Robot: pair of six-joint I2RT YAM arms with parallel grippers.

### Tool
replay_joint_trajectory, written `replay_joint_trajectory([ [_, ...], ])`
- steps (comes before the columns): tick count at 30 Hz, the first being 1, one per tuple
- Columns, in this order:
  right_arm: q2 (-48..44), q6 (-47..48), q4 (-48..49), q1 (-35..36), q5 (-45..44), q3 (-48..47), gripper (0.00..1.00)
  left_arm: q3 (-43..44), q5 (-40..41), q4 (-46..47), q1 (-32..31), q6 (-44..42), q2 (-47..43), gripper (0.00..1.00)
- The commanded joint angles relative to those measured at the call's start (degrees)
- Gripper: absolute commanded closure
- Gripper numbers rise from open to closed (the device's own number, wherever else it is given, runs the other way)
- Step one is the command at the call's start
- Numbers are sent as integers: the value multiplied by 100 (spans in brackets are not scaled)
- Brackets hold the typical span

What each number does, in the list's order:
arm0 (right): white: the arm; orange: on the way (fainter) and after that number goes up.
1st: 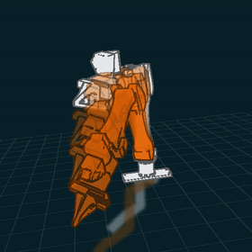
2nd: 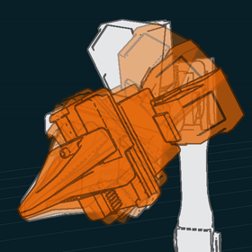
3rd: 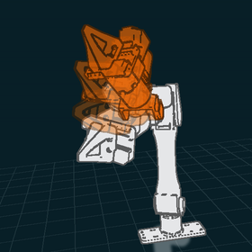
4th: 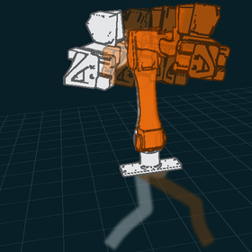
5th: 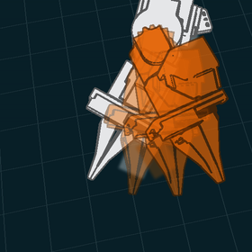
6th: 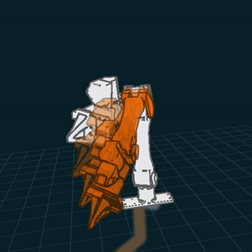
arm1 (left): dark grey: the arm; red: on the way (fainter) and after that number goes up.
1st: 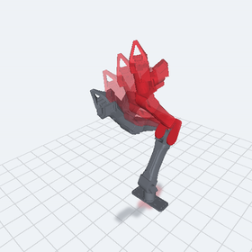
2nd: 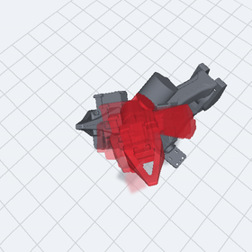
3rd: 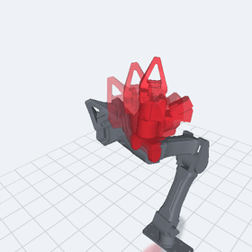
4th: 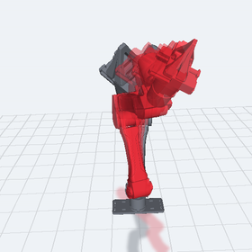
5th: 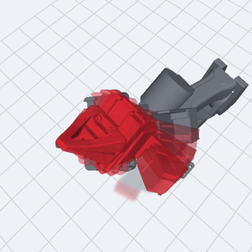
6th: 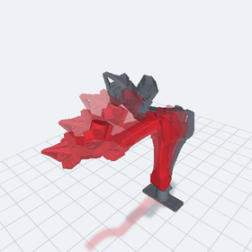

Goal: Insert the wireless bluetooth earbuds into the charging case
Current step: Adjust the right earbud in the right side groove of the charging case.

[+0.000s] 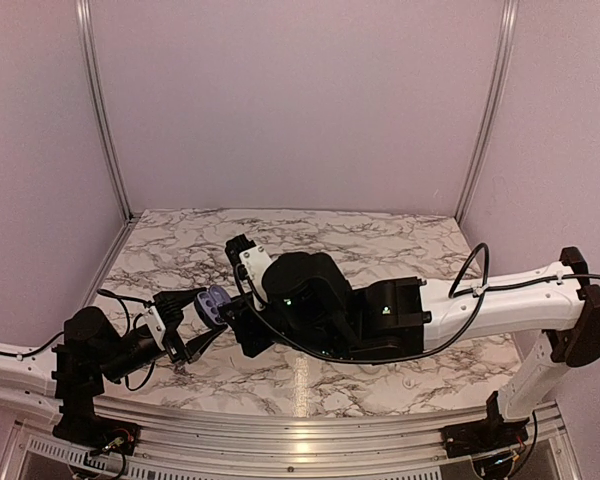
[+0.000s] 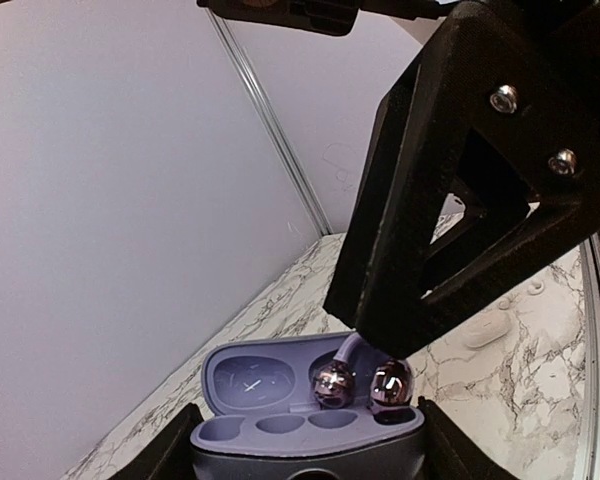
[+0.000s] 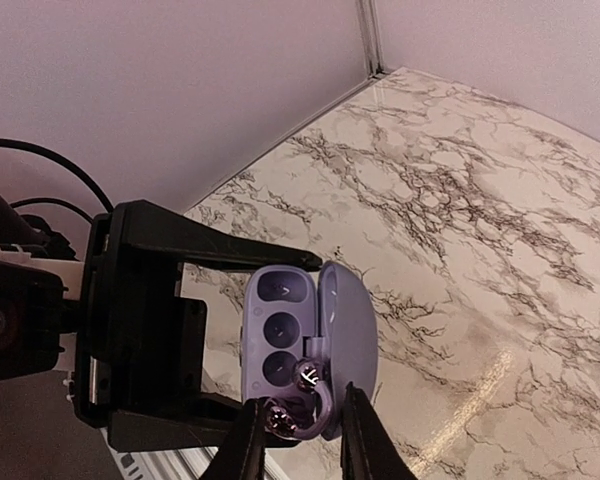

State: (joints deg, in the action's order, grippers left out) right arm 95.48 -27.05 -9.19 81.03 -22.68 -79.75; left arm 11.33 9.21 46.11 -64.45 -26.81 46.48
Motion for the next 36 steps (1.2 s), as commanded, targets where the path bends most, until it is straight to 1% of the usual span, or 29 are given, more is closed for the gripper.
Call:
replay_joint_trajectory([
  [1, 67, -104, -75, -35, -71, -102, 79, 194, 90, 267, -7, -44, 10, 76],
  [3, 76, -93, -49, -36, -66, -92, 79, 194, 91, 267, -7, -44, 16, 76],
  [13, 222, -42, -5, -35, 73, -190, 89, 244, 172, 267, -7, -74, 147, 76],
  [16, 243, -21, -1, -40, 97, -198, 90, 247, 206, 267, -7, -76, 177, 76],
  [33, 412, 68, -83, -53, -28, -295, 90, 196, 3, 267, -7, -105, 79, 77],
  [36, 457, 76, -158, -70, 6, -358, 87, 170, -80, 276, -7, -97, 24, 77],
])
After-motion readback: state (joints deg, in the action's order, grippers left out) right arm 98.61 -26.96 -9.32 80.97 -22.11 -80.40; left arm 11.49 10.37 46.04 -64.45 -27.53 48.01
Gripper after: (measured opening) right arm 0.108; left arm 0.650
